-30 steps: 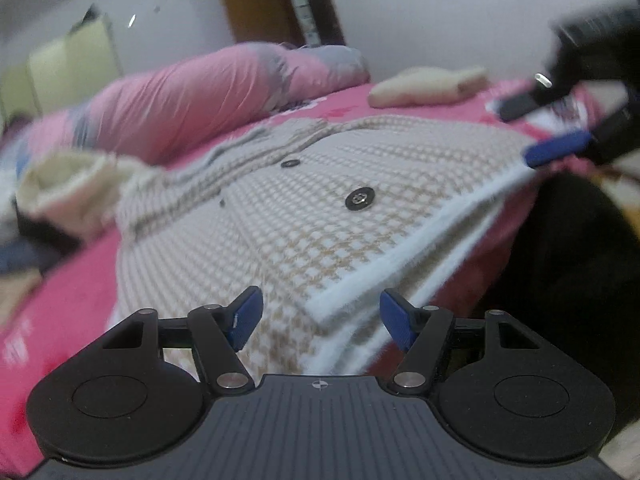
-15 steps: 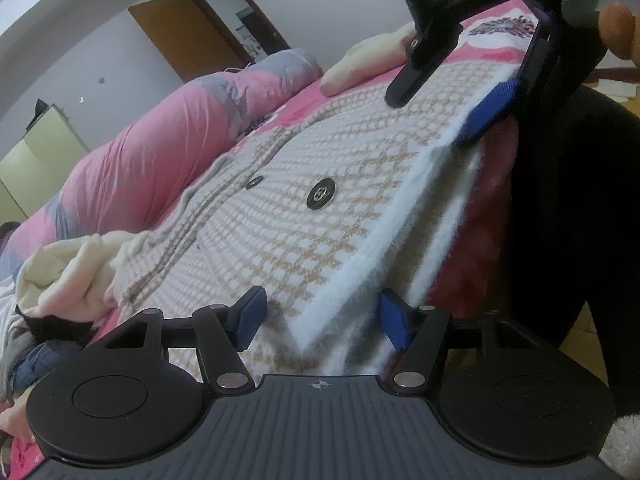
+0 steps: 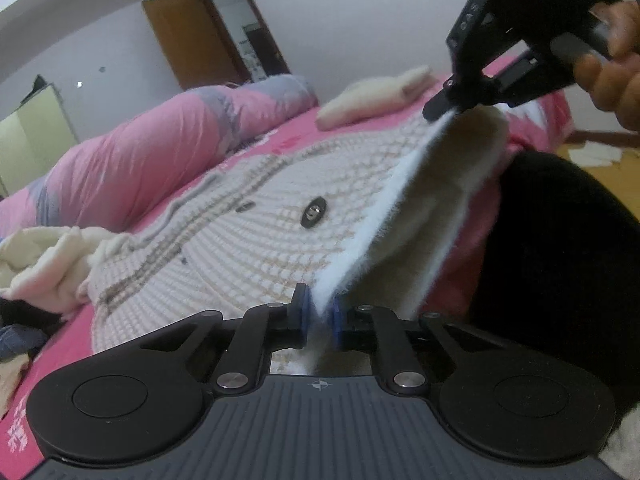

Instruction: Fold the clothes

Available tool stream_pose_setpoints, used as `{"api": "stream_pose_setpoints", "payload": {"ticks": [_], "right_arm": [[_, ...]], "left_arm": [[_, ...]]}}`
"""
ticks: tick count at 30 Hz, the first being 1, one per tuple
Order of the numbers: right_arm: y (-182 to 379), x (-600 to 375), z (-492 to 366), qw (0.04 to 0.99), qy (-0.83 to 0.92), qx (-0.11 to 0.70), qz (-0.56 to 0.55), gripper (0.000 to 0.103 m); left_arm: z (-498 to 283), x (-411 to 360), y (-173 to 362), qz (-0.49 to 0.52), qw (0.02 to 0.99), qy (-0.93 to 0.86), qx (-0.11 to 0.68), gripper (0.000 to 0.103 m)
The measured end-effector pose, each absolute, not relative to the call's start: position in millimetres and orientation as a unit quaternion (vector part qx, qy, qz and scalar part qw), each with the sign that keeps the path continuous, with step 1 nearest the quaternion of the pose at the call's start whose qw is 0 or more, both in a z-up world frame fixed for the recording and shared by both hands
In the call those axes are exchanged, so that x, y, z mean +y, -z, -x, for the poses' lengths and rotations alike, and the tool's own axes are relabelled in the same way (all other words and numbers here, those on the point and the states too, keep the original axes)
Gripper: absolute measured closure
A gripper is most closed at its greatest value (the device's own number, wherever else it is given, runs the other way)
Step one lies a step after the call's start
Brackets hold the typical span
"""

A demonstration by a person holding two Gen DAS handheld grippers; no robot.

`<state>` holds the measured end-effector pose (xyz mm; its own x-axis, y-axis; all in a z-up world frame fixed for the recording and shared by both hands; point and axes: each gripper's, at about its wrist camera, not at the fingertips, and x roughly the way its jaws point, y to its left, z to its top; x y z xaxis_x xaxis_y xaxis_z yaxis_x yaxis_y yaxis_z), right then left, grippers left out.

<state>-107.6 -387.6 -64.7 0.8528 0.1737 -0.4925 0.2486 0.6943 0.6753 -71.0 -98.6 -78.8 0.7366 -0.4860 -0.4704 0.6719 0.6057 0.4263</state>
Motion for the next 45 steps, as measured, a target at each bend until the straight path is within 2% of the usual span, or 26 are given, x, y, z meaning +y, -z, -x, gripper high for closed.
{"api": "stream_pose_setpoints", "payload": {"ticks": [2, 6, 9, 12, 14, 15, 18, 20, 21, 22, 26, 31, 36, 38, 42, 45], "right_arm": [[82.1, -390.0, 103.5, 0.864, 0.034, 0.305, -0.399, 0.101], [79.3, -390.6, 111.1, 0.863, 0.026, 0.3, -0.406, 0.101], [86.9, -396.8, 109.5, 0.846, 0.02, 0.337, -0.413, 0.1], [75.5, -408.0, 130.3, 0.847, 0.013, 0.323, -0.423, 0.095], [63.6, -415.3, 143.9, 0.854, 0.016, 0.306, -0.421, 0.086], [57.5, -420.1, 150.6, 0.859, 0.024, 0.297, -0.416, 0.078], [38.8, -424.7, 157.6, 0.888, 0.053, 0.286, -0.356, 0.074], [31.3, -419.7, 155.4, 0.906, 0.057, 0.295, -0.298, 0.068], [28.9, -415.9, 153.7, 0.914, 0.057, 0.301, -0.267, 0.062], [28.9, -411.7, 151.7, 0.919, 0.062, 0.307, -0.238, 0.059], [30.7, -389.1, 148.2, 0.935, 0.06, 0.327, -0.121, 0.059], [41.1, -345.1, 152.2, 0.944, 0.037, 0.322, 0.065, 0.059], [64.3, -315.4, 136.1, 0.927, 0.048, 0.326, 0.181, 0.062], [70.1, -310.5, 130.2, 0.923, 0.076, 0.317, 0.207, 0.065], [68.8, -317.6, 123.5, 0.931, 0.116, 0.3, 0.171, 0.067], [83.4, -318.6, 117.6, 0.918, 0.161, 0.305, 0.196, 0.077]], "left_arm": [[73.1, -99.4, 84.0, -0.314, 0.877, 0.331, 0.152, 0.095], [73.5, -96.0, 85.0, -0.325, 0.871, 0.339, 0.145, 0.095], [71.8, -94.3, 87.0, -0.328, 0.868, 0.343, 0.143, 0.095], [70.6, -92.6, 85.3, -0.325, 0.868, 0.346, 0.143, 0.095], [68.5, -91.1, 82.4, -0.317, 0.868, 0.351, 0.149, 0.094], [67.7, -89.4, 78.4, -0.311, 0.868, 0.356, 0.153, 0.091], [63.3, -79.1, 61.6, -0.274, 0.867, 0.377, 0.18, 0.09], [62.5, -70.8, 50.8, -0.244, 0.865, 0.394, 0.193, 0.09], [62.3, -66.7, 45.6, -0.23, 0.863, 0.403, 0.2, 0.089], [62.1, -62.7, 40.3, -0.216, 0.861, 0.411, 0.206, 0.086], [56.2, -63.2, 30.2, -0.177, 0.867, 0.419, 0.203, 0.076], [34.0, -83.3, 44.8, -0.187, 0.88, 0.378, 0.219, 0.076], [16.9, -82.5, 55.1, -0.154, 0.88, 0.365, 0.261, 0.076], [15.9, -80.5, 54.7, -0.151, 0.879, 0.365, 0.267, 0.076], [15.7, -79.9, 56.3, -0.154, 0.876, 0.366, 0.274, 0.077], [14.3, -78.6, 58.0, -0.15, 0.875, 0.368, 0.276, 0.077]]}}
